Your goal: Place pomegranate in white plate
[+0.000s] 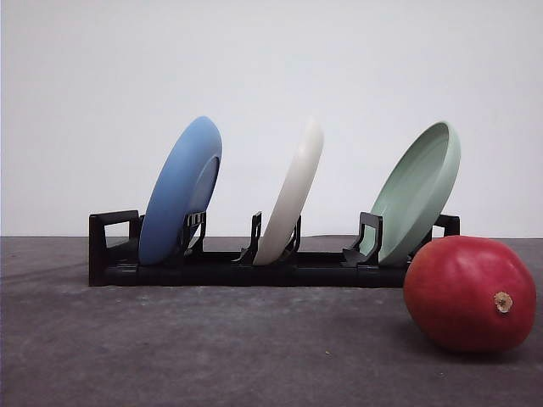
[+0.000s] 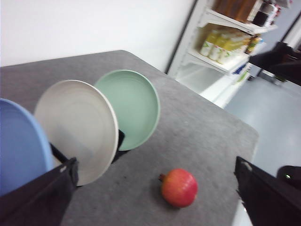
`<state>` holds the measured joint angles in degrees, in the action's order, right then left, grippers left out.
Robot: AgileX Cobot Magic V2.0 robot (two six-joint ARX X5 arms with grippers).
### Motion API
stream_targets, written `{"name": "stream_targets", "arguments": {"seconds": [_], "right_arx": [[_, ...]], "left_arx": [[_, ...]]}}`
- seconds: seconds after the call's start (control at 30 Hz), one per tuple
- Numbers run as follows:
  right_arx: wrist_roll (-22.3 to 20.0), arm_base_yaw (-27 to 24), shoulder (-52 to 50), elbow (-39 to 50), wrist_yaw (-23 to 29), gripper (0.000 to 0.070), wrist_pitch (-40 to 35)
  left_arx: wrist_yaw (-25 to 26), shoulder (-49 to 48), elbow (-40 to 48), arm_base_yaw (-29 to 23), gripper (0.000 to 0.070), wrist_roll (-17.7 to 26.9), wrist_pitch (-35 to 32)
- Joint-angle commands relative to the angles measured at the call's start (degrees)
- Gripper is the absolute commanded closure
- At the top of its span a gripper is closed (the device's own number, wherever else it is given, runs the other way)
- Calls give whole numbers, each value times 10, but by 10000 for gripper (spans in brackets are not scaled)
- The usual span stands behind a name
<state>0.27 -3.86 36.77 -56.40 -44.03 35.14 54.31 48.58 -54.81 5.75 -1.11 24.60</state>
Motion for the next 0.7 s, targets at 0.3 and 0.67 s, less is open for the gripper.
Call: {"name": "stream_targets", "arguments": {"seconds": [0.3, 0.67], "right_arx": [[25, 0, 2, -9, -3, 184, -6], [38, 0, 2, -9, -3, 184, -5]], "left_arx": [[-136, 89, -39, 160, 73, -34, -7], [-306, 379, -292, 296, 73, -16, 104]]}}
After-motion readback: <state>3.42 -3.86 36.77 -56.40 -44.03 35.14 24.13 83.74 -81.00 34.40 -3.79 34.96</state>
